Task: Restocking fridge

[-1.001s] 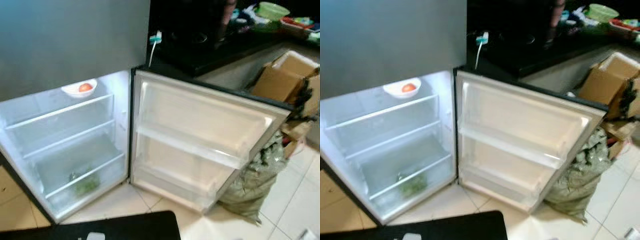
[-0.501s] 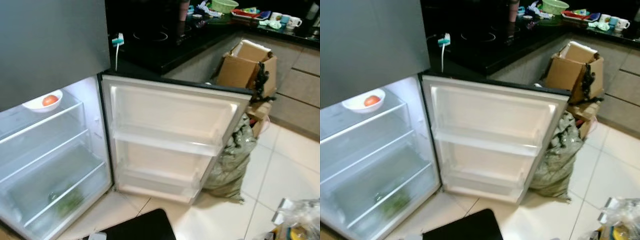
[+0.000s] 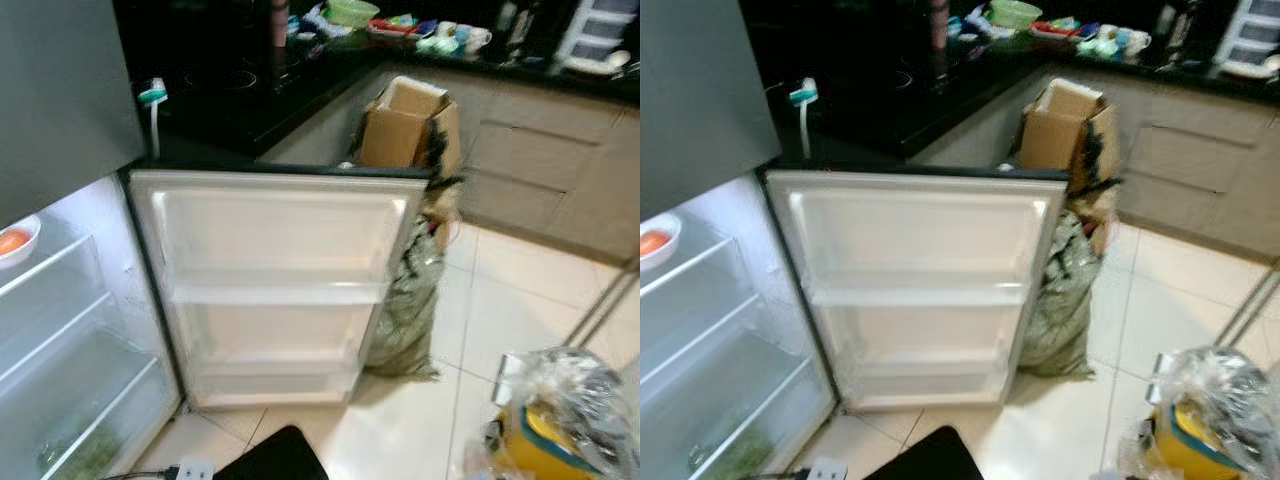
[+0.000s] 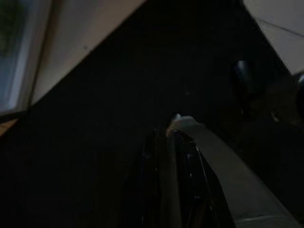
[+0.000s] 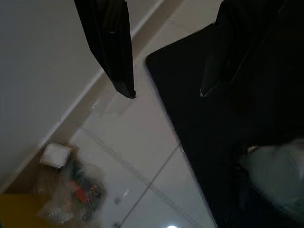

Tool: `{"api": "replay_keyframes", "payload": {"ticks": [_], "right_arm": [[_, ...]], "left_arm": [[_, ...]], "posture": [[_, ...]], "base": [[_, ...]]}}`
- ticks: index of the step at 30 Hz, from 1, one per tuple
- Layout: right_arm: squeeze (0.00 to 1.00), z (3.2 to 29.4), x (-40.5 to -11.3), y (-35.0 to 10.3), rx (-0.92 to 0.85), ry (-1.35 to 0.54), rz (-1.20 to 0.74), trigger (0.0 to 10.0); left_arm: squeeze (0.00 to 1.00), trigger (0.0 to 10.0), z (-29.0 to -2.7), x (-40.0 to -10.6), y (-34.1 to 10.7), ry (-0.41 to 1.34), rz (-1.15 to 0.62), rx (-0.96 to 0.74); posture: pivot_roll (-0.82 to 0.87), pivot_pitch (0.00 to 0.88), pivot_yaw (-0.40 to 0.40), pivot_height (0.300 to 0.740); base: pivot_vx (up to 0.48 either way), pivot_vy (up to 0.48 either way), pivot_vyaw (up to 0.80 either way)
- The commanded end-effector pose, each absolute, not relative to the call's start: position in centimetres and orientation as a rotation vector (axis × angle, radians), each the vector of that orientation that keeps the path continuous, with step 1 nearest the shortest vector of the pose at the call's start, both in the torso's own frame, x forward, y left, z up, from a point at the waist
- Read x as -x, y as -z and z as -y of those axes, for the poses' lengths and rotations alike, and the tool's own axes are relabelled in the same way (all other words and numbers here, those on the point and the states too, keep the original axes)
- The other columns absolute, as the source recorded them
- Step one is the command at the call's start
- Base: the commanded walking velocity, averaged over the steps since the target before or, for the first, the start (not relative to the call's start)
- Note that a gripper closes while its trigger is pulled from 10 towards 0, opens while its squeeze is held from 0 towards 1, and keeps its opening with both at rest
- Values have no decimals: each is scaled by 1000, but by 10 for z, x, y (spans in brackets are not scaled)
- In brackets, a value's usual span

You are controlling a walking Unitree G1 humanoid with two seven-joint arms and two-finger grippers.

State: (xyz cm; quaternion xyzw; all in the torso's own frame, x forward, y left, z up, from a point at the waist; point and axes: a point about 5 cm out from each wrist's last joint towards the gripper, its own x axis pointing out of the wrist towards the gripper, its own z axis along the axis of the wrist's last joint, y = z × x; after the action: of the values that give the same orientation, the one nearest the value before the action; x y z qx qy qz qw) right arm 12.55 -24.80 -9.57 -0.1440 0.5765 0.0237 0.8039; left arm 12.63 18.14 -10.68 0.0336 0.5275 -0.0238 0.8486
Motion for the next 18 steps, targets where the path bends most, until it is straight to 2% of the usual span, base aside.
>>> {"api": "replay_keyframes", "payload": {"ticks": [1, 18], "right_arm": [[0, 250, -126, 95, 311, -42, -1235, 10000], [0, 245, -128, 95, 289, -37, -1225, 10000]], "left_arm": [[0, 10000, -181, -127, 107, 52, -1114, -61], [0, 10000, -178, -128, 106, 68, -1106, -21]], "posture": [[-66, 3, -26, 740], [-61, 0, -23, 740]], "base": [[0, 0, -738], [0, 0, -738]]}}
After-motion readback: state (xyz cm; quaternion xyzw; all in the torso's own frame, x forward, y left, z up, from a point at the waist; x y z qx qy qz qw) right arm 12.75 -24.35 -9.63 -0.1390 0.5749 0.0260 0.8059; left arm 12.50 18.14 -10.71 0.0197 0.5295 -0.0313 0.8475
